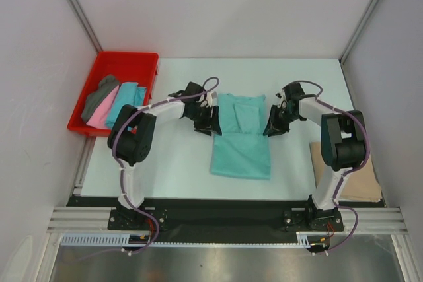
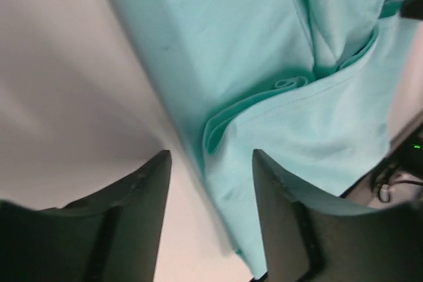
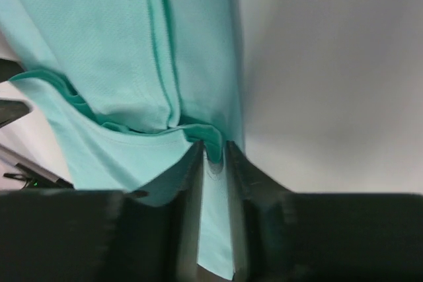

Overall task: Fold and stack the t-shirts
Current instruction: Fold the tshirt

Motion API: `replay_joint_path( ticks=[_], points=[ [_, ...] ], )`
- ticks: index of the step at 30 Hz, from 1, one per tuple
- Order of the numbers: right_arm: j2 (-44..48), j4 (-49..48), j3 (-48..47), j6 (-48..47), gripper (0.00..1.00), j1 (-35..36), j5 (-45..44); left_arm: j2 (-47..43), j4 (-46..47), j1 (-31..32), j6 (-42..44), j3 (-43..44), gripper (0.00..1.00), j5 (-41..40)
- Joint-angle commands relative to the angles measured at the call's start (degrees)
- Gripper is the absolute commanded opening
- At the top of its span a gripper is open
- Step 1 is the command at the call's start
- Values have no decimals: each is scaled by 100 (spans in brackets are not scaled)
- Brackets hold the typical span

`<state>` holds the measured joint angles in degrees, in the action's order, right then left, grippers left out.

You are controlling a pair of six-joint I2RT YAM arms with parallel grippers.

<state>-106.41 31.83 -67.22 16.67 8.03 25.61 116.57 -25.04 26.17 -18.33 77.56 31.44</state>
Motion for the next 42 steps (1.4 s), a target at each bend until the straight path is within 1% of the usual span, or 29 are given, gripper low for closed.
replay_joint_path(
  ticks=[1,2,5,6,7,8,9,10,11,13,14,15,16,17,19,20,21,23,24,26,29,30,32,34,35,37,38,40,42],
  points=[
    [76,445,-361,-198,30,-21,-800,-723,-580,19,338,31,62,-1113],
    [94,560,-405,-242,32,-12,-907,-837,-668,37,373,66,64,-1183],
    [304,972,-555,-339,42,40,-1197,-1250,-906,90,470,172,65,-1377],
    [488,1026,-581,-366,45,93,-1224,-1373,-906,124,462,154,65,-1351],
    [585,1079,-625,-366,47,137,-1233,-1531,-863,125,444,76,64,-1099],
    [673,1140,-634,-357,47,268,-1190,-1585,-810,151,392,14,57,-879],
    [779,1210,-617,-287,47,339,-1085,-1629,-610,195,243,-73,52,-685],
    [919,1228,-512,-243,46,409,-779,-1646,-477,247,155,-292,49,-300],
    [1007,1237,-433,-164,46,497,-620,-1629,-354,309,76,-390,42,-166],
    [1253,1089,-152,143,45,620,-147,-1550,41,537,-162,-670,36,97],
    [1333,958,223,257,40,621,83,-1454,208,599,-380,-776,31,325],
    [1386,591,427,511,36,673,355,-1410,540,678,-487,-882,27,397],
    [1430,422,594,626,31,691,845,-1375,639,696,-583,-1066,24,415],
    [1439,185,927,740,19,717,1137,-1296,736,705,-715,-1137,17,381],
    [1474,95,1210,917,7,717,1183,-1251,650,705,-795,-1295,13,319],
    [1518,112,1324,917,4,717,1131,-1242,597,714,-813,-1357,9,267],
    [1535,139,1543,883,1,709,957,-1251,501,722,-787,-1427,8,136],
    [1544,113,1738,769,0,647,710,-1251,482,731,-769,-1726,4,20],
    [1475,8,1869,759,0,595,431,-1251,534,749,-786,-1831,4,-32],
    [1343,-255,1914,750,0,446,244,-1260,649,766,-865,-2147,3,2],
    [983,-327,1766,759,0,305,-108,-1173,746,924,-805,-2350,2,-181],
    [808,-257,1687,681,0,278,-213,-1120,641,986,-778,-2359,1,-226],
    [762,66,1459,575,0,260,-266,-1171,597,1012,-725,-2438,0,-348],
    [1032,331,1317,426,0,304,-223,-1452,430,1039,-699,-2430,1,-463],
    [1191,576,1204,390,0,348,-205,-1784,238,1039,-664,-2378,5,-603],
    [1551,727,1115,399,0,549,-48,-2111,0,1056,-646,-2089,13,-692],
    [1805,823,1045,434,2,629,23,-2217,-193,1056,-663,-1983,17,-622],
    [1948,833,1070,670,5,884,461,-2411,-247,1065,-725,-1728,20,-456],
    [1887,501,1342,934,6,1024,1048,-2350,-29,1092,-944,-1674,21,-69]
  ],
)
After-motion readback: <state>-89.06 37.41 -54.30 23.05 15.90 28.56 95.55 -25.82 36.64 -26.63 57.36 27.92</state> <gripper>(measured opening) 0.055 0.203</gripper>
